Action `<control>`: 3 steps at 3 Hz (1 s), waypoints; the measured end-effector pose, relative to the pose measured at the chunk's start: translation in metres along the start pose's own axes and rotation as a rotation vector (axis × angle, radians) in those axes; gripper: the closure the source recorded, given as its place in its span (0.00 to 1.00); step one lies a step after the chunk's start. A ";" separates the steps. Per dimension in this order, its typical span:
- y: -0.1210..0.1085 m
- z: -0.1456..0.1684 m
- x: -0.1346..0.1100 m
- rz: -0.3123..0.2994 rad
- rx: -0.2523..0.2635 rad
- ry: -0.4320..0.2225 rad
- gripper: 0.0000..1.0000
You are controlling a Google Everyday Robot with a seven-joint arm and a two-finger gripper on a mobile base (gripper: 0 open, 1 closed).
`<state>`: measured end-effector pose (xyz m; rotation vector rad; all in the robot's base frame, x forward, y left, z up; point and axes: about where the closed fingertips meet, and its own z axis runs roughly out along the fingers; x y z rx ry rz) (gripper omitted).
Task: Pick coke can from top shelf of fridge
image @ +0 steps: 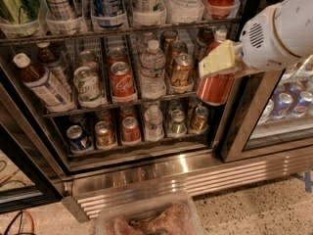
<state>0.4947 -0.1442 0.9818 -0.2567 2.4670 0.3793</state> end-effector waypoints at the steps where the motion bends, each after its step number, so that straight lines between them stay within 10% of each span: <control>1: 0.024 0.009 0.045 0.020 -0.079 0.103 1.00; 3: 0.050 0.018 0.093 0.074 -0.181 0.208 1.00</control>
Offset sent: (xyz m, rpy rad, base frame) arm -0.1192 0.0623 -0.0912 0.1978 0.3690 0.1363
